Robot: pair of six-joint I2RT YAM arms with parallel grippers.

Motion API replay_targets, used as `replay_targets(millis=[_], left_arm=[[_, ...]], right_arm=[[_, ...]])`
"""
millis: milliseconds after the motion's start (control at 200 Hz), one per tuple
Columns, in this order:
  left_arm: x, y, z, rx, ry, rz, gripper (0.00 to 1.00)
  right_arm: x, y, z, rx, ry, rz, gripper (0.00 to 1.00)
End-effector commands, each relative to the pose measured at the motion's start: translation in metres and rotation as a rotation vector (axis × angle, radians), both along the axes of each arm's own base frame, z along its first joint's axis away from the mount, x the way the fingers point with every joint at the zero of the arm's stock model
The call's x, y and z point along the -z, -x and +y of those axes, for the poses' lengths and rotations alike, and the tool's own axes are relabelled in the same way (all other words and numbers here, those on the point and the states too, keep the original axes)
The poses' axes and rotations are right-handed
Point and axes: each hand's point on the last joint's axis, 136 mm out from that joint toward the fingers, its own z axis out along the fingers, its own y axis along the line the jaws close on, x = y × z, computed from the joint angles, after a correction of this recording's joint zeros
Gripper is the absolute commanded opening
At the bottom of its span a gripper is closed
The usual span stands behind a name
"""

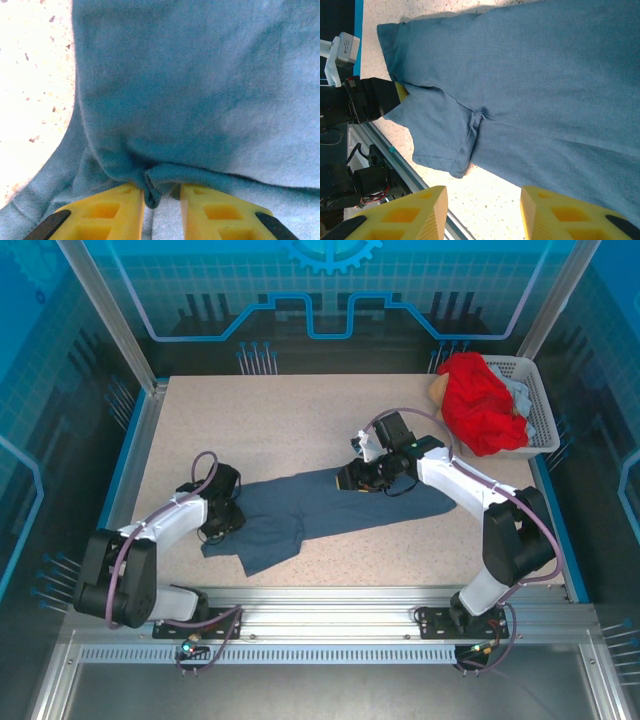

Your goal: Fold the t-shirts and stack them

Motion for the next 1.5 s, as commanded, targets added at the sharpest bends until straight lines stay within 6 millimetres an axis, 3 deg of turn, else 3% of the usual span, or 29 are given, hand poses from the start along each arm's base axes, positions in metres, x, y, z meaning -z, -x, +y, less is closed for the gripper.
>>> replay_targets(millis=[0,220,505,610,805,1145,1346,1496], left_arm=[[-0.005,-0.010,-0.002,0.013,0.018,-0.025,0.24],[-0.008,-0.007,0.000,0.013,0.012,-0.026,0.14],[-0.028,0.003,-0.001,0.000,0.035,-0.054,0.08],[-0.030,0.007,-0.003,-0.001,0.051,-0.057,0.17],[-0.013,0.014,-0.011,0.007,0.097,-0.020,0.28],[0.002,0.013,-0.013,0.035,0.101,-0.030,0.30],[0.004,0.005,-0.014,0.028,0.103,-0.032,0.18],[-0.007,0.005,-0.013,0.014,0.104,-0.061,0.07]], right_arm=[[-0.004,0.000,0.003,-0.016,-0.012,-0.005,0.43],[-0.005,0.000,0.004,-0.013,-0.014,-0.004,0.43],[-0.003,0.000,0.002,-0.008,-0.010,-0.002,0.42],[-0.003,0.000,0.003,-0.008,-0.013,0.000,0.42],[-0.003,0.000,0.003,-0.009,-0.014,-0.001,0.42],[-0.004,0.005,0.001,-0.014,-0.010,0.000,0.42],[-0.003,0.005,0.001,-0.013,-0.010,0.004,0.42],[-0.004,0.005,0.001,-0.012,-0.009,0.000,0.42]])
